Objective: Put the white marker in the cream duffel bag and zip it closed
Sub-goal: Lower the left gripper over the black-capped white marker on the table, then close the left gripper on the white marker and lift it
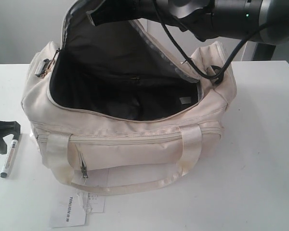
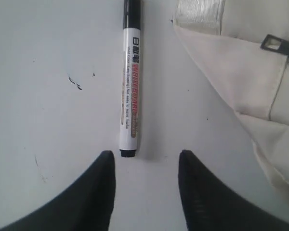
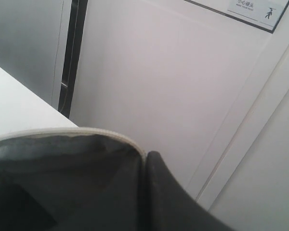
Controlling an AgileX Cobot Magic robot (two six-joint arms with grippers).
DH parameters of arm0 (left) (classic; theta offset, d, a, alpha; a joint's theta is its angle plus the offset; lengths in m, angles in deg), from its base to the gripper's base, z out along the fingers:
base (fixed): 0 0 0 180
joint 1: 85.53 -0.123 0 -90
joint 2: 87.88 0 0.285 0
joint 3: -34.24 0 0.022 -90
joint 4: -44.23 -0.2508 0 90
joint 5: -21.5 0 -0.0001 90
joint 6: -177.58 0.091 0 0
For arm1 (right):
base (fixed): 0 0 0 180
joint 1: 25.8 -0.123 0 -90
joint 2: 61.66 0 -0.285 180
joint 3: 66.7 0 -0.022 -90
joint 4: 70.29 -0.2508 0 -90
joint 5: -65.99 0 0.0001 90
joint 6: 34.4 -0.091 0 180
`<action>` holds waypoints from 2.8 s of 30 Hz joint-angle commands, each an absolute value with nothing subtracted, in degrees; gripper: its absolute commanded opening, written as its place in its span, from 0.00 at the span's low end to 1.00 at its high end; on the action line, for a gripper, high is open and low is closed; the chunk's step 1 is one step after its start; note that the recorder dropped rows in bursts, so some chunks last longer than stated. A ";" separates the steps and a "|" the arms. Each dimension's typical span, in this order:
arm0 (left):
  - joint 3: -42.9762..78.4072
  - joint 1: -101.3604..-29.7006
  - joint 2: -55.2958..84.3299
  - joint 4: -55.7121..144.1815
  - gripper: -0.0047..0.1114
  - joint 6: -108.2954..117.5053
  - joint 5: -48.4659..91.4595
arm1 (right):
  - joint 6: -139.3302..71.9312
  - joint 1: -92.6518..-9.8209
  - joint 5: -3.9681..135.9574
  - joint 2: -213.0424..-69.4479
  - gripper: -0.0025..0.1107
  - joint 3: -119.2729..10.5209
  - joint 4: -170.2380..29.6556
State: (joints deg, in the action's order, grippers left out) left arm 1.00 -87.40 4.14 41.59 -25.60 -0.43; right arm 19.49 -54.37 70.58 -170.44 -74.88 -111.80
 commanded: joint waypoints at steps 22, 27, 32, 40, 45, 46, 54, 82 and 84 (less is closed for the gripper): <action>9.11 -87.70 -9.60 43.91 0.60 -20.41 -1.84 | 19.24 -53.72 72.31 -169.24 0.02 -74.73 -112.07; 9.11 -88.80 -10.40 40.10 0.60 -20.41 -0.36 | 19.24 -53.72 72.31 -169.24 0.02 -74.73 -112.07; 9.11 -90.55 -11.04 42.58 0.55 -20.31 0.21 | 19.24 -53.72 72.31 -169.24 0.02 -74.73 -112.07; 9.11 -90.43 -11.06 42.73 0.55 -18.93 2.28 | 19.24 -53.72 72.31 -169.24 0.02 -74.73 -112.07; 9.11 -90.43 -13.28 42.61 0.55 -18.93 2.25 | 19.24 -53.72 72.31 -169.24 0.02 -74.73 -112.07; 9.11 -90.43 -13.64 42.73 0.55 -18.93 2.25 | 19.24 -53.72 72.31 -169.24 0.02 -74.73 -112.07; 9.11 -90.43 -14.29 42.73 0.55 -18.93 3.38 | 19.24 -53.72 72.31 -169.24 0.02 -74.73 -112.07; 9.00 -90.43 -19.12 42.49 0.25 -18.93 4.78 | 19.42 -53.72 72.34 -169.24 0.02 -74.73 -112.07; 9.00 -90.43 -19.02 42.49 0.12 -18.93 5.05 | 19.42 -53.72 72.34 -169.24 0.02 -74.73 -112.07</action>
